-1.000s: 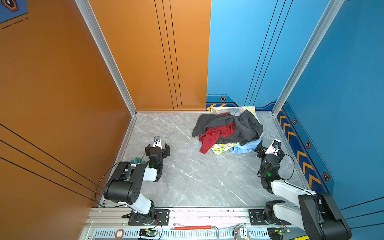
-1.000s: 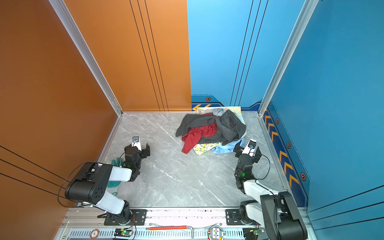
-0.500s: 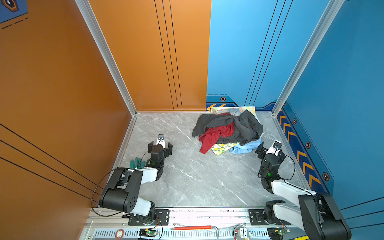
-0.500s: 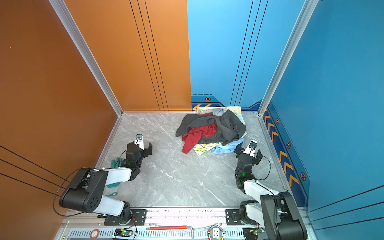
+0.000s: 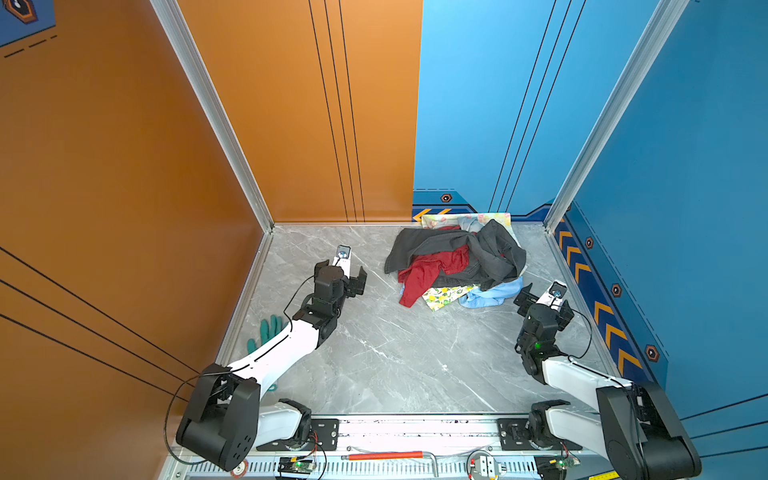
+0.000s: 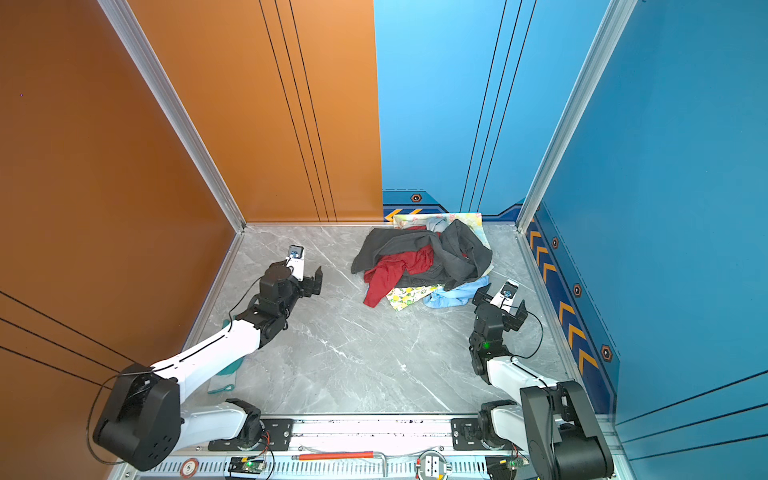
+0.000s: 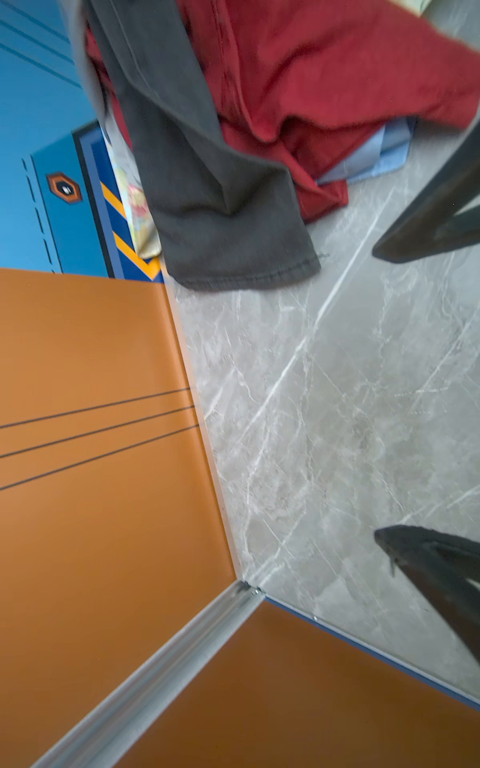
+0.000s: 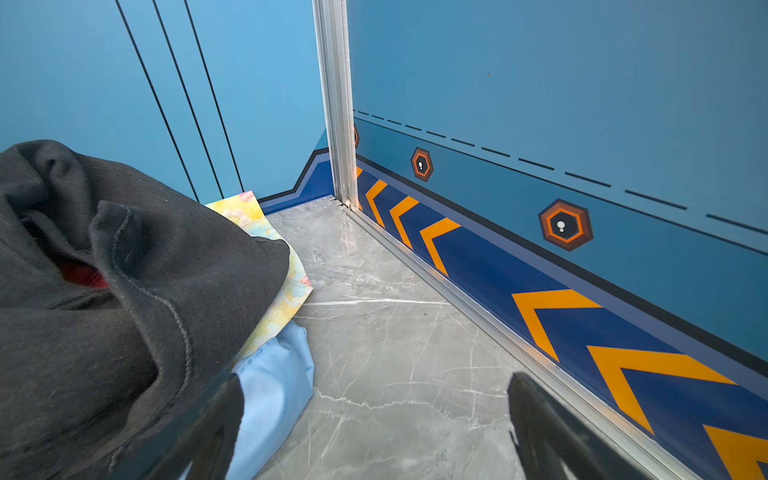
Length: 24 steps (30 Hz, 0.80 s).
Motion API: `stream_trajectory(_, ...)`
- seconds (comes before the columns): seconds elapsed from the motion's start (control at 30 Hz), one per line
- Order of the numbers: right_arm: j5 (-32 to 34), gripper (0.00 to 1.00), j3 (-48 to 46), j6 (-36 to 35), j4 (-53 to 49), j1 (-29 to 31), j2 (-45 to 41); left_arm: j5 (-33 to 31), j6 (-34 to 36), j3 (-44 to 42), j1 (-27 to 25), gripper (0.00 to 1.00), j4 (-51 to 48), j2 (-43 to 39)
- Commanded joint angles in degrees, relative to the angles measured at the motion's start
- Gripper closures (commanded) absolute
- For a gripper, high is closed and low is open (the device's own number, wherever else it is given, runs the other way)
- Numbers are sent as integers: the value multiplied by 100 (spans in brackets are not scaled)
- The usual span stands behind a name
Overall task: Pick out a specific cloth from the pile
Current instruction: 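Reach both grippers toward the clothes pile, right gripper onto the grey jacket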
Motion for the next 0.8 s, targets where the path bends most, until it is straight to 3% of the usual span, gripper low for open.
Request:
stream_trajectory(0.0, 413, 0, 218, 166, -375, 81, 48, 710, -708, 417, -82, 2, -1163, -162)
stream_trajectory(0.17, 1055, 0, 674, 108, -1424, 482, -444, 1688, -1576, 864, -166, 2, -1683, -95)
stream_trajectory(0.43, 939, 0, 1327, 446, -2995, 1266, -1466, 2735, -2120, 1282, -417, 0, -2076, 264)
stream_trajectory(0.6, 186, 2, 2188, 486, -3898, 1939, -977, 2777, -2311, 1308, -467, 1, -2100, 375)
stream_trajectory(0.77, -679, 4, 3167, 580, -4548, 2472, 199, 2498, -2270, 1322, -468, 2, -2205, 276)
